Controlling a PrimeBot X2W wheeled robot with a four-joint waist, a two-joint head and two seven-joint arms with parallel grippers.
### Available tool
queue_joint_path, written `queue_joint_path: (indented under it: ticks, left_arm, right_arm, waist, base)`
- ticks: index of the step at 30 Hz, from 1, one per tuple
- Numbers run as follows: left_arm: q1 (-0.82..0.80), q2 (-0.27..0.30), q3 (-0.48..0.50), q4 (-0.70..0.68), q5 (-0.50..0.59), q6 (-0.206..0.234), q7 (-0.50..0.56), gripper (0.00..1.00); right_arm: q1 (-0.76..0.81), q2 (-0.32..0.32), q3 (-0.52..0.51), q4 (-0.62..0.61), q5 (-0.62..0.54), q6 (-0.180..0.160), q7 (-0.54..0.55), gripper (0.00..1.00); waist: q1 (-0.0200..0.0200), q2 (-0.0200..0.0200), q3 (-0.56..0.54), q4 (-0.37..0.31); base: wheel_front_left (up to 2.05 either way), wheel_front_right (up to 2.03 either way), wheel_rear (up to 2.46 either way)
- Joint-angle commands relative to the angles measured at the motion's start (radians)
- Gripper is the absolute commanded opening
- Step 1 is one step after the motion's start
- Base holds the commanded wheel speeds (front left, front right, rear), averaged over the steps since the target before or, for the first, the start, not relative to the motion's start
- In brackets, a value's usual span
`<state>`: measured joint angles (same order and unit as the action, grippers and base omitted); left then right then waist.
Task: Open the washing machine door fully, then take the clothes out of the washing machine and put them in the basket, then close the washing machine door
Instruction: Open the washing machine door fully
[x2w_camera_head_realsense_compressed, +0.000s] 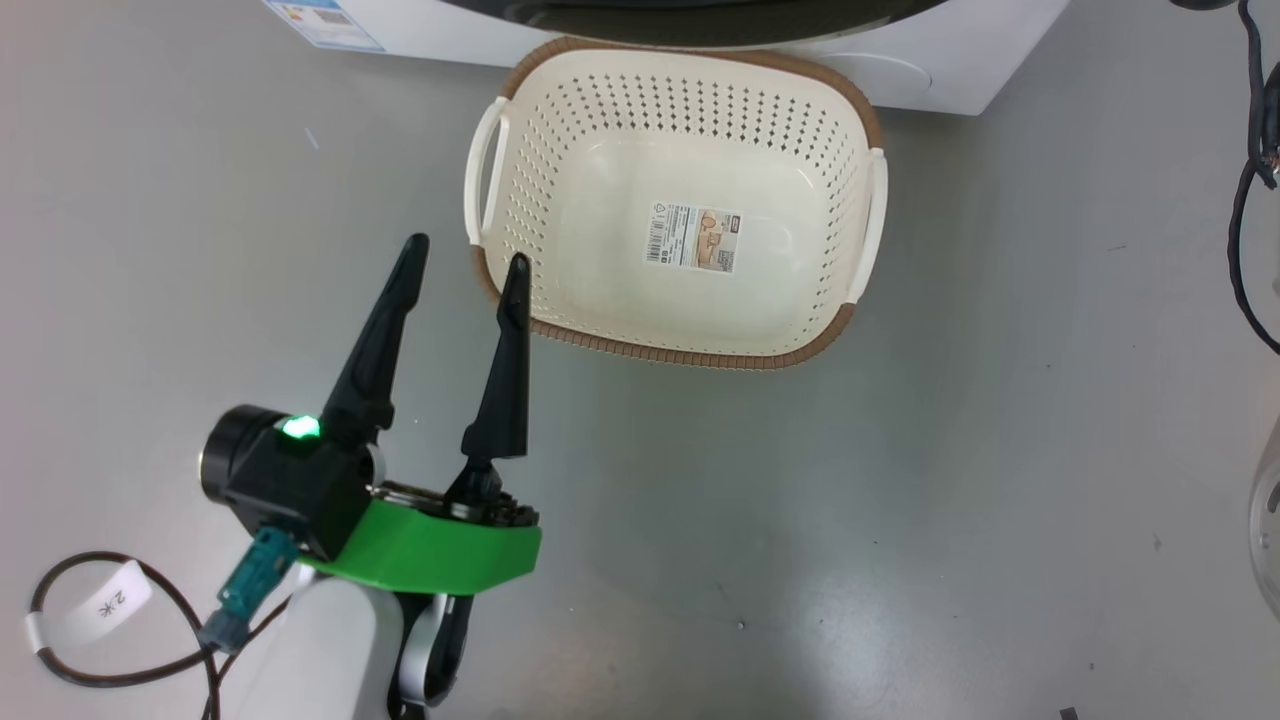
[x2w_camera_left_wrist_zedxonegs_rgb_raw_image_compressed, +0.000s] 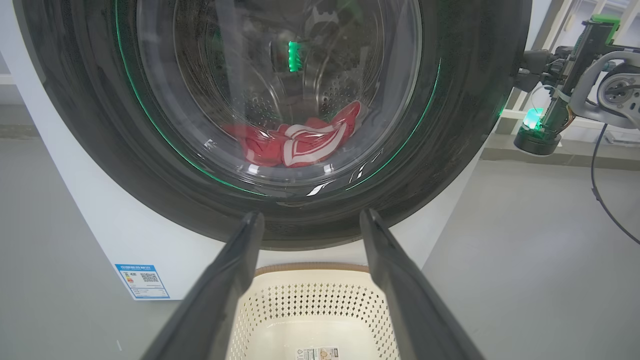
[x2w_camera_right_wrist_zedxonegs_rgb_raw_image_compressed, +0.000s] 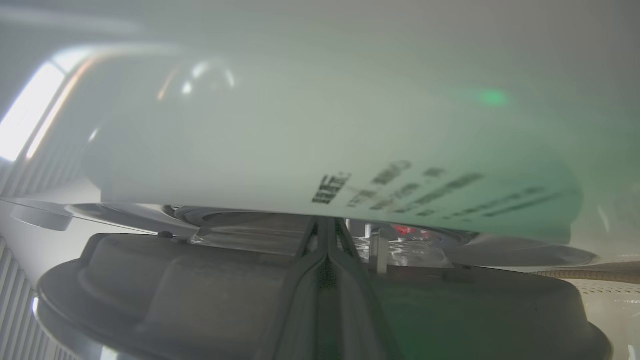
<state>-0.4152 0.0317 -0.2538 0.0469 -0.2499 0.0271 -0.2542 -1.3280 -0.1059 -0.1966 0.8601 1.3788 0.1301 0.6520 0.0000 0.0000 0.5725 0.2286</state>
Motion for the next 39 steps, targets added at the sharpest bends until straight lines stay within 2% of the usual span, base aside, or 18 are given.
queue_joint_path:
  ticks: [1, 23, 39]
  left_arm:
    - [-0.011, 0.018, 0.031, -0.021, -0.007, 0.007, -0.008, 1.00]
    - [-0.007, 0.018, 0.063, -0.013, 0.025, -0.003, -0.008, 1.00]
    - [0.012, 0.018, 0.081, -0.004, 0.030, -0.009, -0.008, 1.00]
  right_arm:
    - [-0.025, 0.034, 0.016, -0.018, -0.010, 0.001, 0.021, 0.00]
    - [0.061, 0.055, 0.028, -0.053, 0.027, 0.001, 0.119, 0.00]
    - [0.151, 0.056, 0.128, -0.089, 0.119, 0.001, 0.133, 0.00]
  waist:
    - [0.0000, 0.0000, 0.000, 0.001]
    - [0.0000, 0.0000, -0.028, -0.052]
    - [0.0000, 0.0000, -0.075, -0.059]
  base:
    - [0.00, 0.00, 0.00]
    - [0.00, 0.00, 0.00]
    - [0.00, 0.00, 0.00]
